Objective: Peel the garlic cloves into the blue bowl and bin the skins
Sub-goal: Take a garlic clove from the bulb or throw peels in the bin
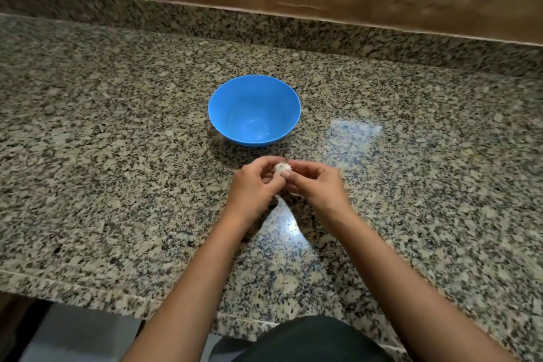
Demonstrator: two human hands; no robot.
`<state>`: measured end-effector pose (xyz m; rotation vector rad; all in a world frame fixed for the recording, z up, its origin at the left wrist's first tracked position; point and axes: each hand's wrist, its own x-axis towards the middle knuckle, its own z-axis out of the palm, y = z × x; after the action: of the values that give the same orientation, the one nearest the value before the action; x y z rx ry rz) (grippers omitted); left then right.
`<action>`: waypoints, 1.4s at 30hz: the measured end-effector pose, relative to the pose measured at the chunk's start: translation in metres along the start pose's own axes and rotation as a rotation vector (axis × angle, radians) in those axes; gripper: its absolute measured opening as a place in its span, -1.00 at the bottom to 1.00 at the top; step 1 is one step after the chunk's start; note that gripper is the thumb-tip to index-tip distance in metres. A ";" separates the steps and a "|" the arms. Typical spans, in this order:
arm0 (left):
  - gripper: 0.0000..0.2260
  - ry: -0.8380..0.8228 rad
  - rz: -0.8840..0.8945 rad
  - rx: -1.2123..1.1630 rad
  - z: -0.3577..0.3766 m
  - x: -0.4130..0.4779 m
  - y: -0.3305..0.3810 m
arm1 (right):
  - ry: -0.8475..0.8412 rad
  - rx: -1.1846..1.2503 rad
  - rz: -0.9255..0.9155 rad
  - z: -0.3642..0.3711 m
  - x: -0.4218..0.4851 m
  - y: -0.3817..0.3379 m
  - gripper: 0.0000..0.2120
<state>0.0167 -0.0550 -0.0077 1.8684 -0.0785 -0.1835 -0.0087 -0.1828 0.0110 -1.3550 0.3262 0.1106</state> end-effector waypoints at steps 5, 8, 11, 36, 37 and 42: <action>-0.73 0.058 0.163 0.273 0.003 -0.005 0.004 | 0.066 -0.088 0.005 0.006 0.003 0.005 -0.87; -0.74 0.079 0.190 0.340 0.002 -0.007 0.001 | 0.060 -0.093 0.041 0.009 0.003 0.007 -0.85; -0.75 0.076 0.178 0.348 -0.003 -0.006 -0.001 | 0.042 -0.072 0.062 0.011 0.003 0.007 -0.92; -0.80 -0.259 -0.115 -0.162 -0.005 -0.030 0.018 | 0.007 -0.257 -0.198 -0.004 -0.026 -0.011 -0.88; -0.81 -0.277 -0.102 -0.136 -0.001 -0.030 0.018 | 0.010 -0.264 -0.193 -0.009 -0.028 -0.013 -0.90; -0.64 -0.317 0.179 0.406 0.032 -0.035 0.010 | 0.095 -0.302 -0.078 -0.043 -0.026 -0.013 -0.90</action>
<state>-0.0222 -0.0828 -0.0048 2.2070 -0.5326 -0.3589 -0.0373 -0.2248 0.0230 -1.6743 0.3458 0.0312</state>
